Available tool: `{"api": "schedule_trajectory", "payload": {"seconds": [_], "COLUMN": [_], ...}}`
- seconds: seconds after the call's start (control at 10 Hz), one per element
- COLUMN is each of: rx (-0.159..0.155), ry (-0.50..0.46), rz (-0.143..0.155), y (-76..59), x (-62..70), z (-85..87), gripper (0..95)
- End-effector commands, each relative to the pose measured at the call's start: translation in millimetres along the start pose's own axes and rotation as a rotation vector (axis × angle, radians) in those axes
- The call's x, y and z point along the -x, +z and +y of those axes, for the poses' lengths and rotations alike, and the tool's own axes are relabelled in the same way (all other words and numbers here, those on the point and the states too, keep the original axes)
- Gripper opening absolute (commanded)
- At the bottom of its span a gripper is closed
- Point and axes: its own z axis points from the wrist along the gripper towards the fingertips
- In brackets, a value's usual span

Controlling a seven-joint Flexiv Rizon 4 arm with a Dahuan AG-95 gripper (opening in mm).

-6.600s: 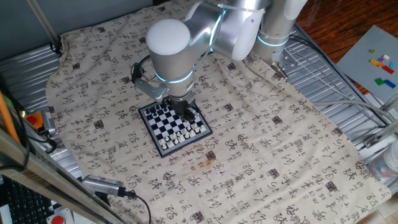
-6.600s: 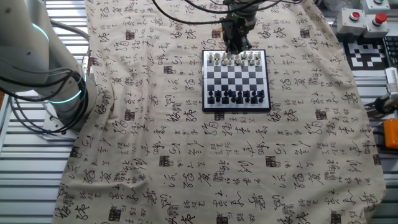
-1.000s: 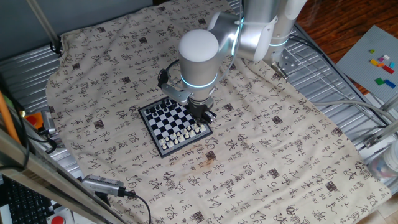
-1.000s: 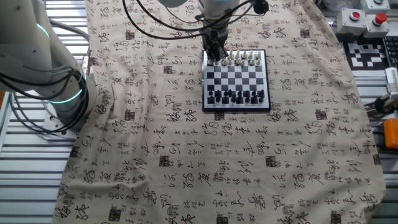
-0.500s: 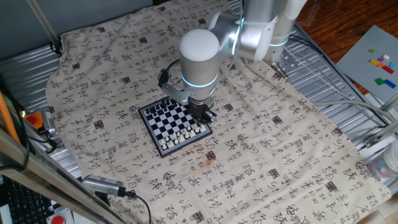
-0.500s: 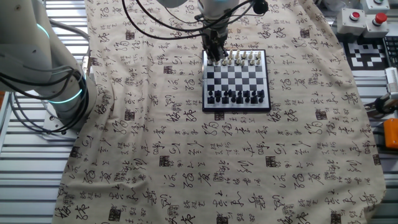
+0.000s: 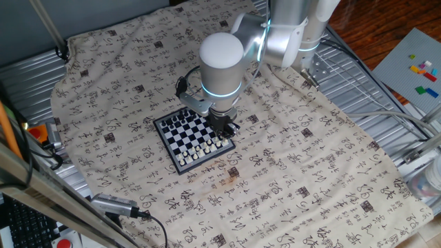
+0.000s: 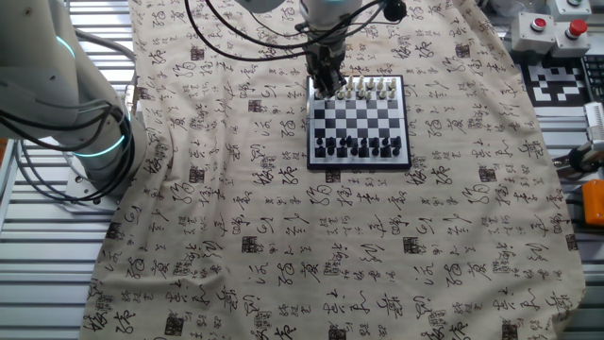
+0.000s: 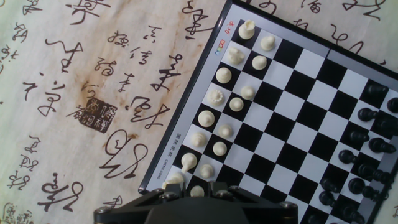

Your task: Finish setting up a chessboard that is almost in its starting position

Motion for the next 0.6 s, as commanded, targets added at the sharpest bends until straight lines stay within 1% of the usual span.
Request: {"api": "schedule_trajectory", "payload": {"seconds": [0.1,0.6], "rx": [-0.001,0.0], "ry": [-0.002,-0.003], "rz": [-0.001,0.001], "y": [0.2,-1.9], "x": [-0.1,-2.1], "z": [-0.6,-2.1], "gripper": [19.0,19.0]}}
